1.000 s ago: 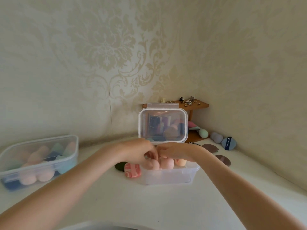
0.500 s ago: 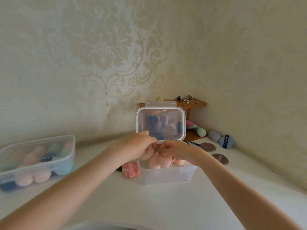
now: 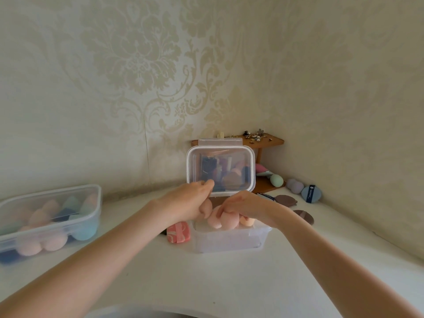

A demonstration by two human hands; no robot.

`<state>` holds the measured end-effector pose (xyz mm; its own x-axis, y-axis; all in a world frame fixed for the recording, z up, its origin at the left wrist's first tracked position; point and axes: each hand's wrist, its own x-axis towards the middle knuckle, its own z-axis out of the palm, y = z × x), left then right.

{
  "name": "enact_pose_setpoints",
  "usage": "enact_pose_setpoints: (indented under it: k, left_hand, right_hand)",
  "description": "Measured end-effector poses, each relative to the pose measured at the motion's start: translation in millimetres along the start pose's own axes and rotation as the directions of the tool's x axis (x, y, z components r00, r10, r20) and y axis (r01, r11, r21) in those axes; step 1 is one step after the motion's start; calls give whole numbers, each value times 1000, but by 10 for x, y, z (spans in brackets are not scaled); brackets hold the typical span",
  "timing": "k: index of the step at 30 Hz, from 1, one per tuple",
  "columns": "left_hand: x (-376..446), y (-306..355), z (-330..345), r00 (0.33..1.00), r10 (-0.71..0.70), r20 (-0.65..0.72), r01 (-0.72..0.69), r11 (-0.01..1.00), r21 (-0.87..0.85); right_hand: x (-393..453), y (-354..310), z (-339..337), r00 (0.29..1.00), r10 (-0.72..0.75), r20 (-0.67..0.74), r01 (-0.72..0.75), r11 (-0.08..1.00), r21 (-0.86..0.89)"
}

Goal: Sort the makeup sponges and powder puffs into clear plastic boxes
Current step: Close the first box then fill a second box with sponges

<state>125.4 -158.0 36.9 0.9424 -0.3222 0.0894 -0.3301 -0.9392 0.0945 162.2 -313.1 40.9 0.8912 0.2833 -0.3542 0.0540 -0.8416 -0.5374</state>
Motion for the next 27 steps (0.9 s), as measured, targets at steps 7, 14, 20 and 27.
enact_pose_setpoints:
  k: [7, 14, 20, 27]
  left_hand:
    - [4, -41, 62, 977, 128, -169, -82, 964, 254]
    - [2, 1, 28, 939, -87, -333, 39, 988, -147]
    - [-23, 18, 69, 977, -52, -207, 31, 994, -106]
    - [4, 51, 55, 1000, 12, -26, -6, 978, 211]
  right_hand:
    - [-28, 25, -4, 999, -14, -35, 14, 1000, -1]
    - [-14, 63, -5, 1000, -13, -20, 13, 1000, 19]
    - [1, 75, -10, 999, -35, 3, 35, 999, 18]
    - [18, 112, -15, 999, -47, -4, 47, 999, 8]
